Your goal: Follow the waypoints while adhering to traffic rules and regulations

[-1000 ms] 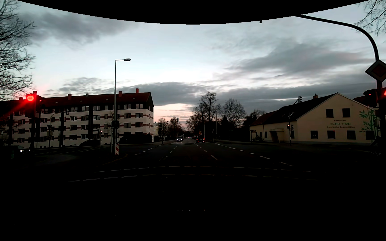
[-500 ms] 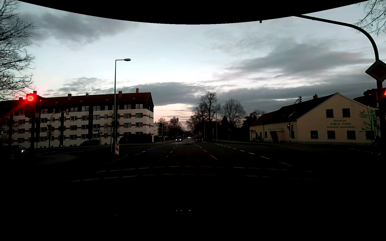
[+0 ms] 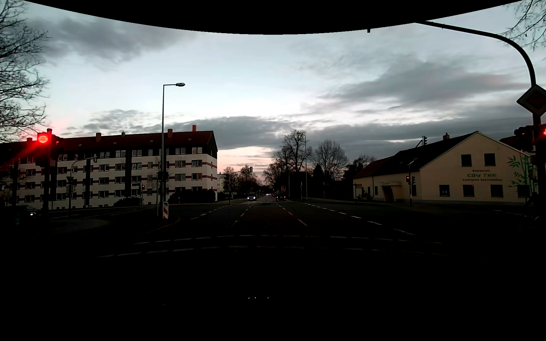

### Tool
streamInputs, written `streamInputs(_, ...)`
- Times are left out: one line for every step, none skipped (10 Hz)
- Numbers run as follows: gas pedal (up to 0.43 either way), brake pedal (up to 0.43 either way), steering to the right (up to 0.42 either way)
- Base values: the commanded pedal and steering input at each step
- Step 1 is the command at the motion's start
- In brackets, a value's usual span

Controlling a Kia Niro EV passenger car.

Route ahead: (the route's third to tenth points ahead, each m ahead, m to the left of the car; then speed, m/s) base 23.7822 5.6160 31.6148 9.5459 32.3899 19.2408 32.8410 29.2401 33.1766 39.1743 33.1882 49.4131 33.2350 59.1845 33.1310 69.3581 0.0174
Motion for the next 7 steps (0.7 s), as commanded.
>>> streamInputs(0.0, 0.512, 0.009)
streamInputs(0.0, 0.488, 0.009)
streamInputs(0.0, 0.421, 0.008)
streamInputs(0.0, 0.396, 0.008)
streamInputs(0.0, 0.384, 0.009)
streamInputs(0.0, 0.378, 0.008)
streamInputs(0.0, 0.378, 0.009)
